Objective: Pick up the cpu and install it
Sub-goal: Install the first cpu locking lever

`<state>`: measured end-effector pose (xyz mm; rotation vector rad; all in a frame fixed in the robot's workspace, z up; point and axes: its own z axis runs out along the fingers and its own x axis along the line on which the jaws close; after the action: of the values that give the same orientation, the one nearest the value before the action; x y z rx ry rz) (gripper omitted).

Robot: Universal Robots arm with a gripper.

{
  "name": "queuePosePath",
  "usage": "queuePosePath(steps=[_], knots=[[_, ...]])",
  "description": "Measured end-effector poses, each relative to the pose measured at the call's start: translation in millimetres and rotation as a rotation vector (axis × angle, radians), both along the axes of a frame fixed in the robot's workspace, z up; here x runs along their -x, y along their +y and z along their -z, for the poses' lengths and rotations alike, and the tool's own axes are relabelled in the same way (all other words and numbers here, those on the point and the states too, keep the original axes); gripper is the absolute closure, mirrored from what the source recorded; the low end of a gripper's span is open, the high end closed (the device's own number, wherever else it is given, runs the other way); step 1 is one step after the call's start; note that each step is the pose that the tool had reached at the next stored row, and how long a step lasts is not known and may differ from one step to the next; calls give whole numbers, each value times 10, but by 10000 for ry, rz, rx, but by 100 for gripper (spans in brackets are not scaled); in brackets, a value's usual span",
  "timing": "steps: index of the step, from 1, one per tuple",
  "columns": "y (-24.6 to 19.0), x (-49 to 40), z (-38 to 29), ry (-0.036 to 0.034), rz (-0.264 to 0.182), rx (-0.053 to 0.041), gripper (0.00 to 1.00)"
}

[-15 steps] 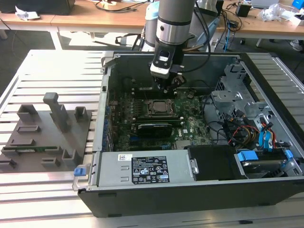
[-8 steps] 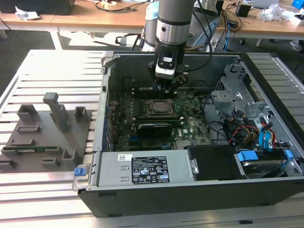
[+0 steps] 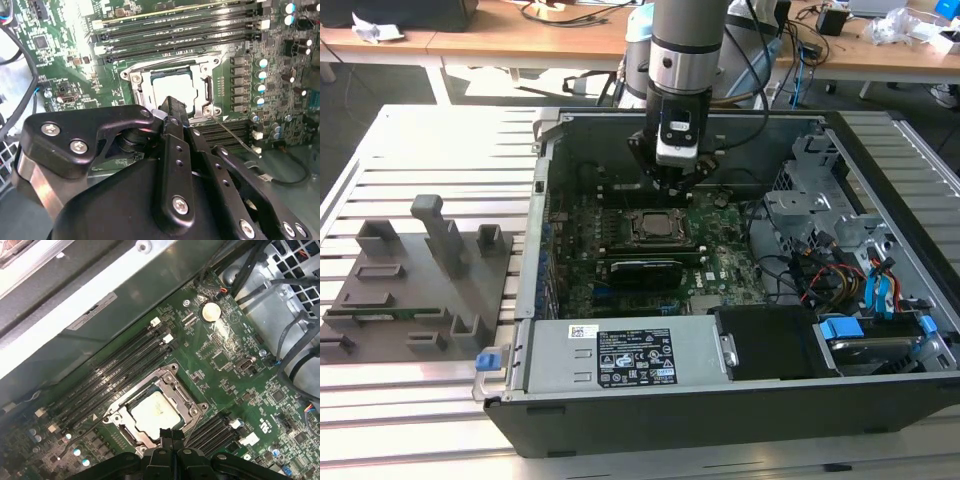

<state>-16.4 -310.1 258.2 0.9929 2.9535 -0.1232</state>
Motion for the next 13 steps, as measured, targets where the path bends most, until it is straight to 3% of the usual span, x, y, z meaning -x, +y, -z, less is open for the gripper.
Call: queuePosePath(steps=[13], knots=[[0,0,0,0,-1404,0,89]])
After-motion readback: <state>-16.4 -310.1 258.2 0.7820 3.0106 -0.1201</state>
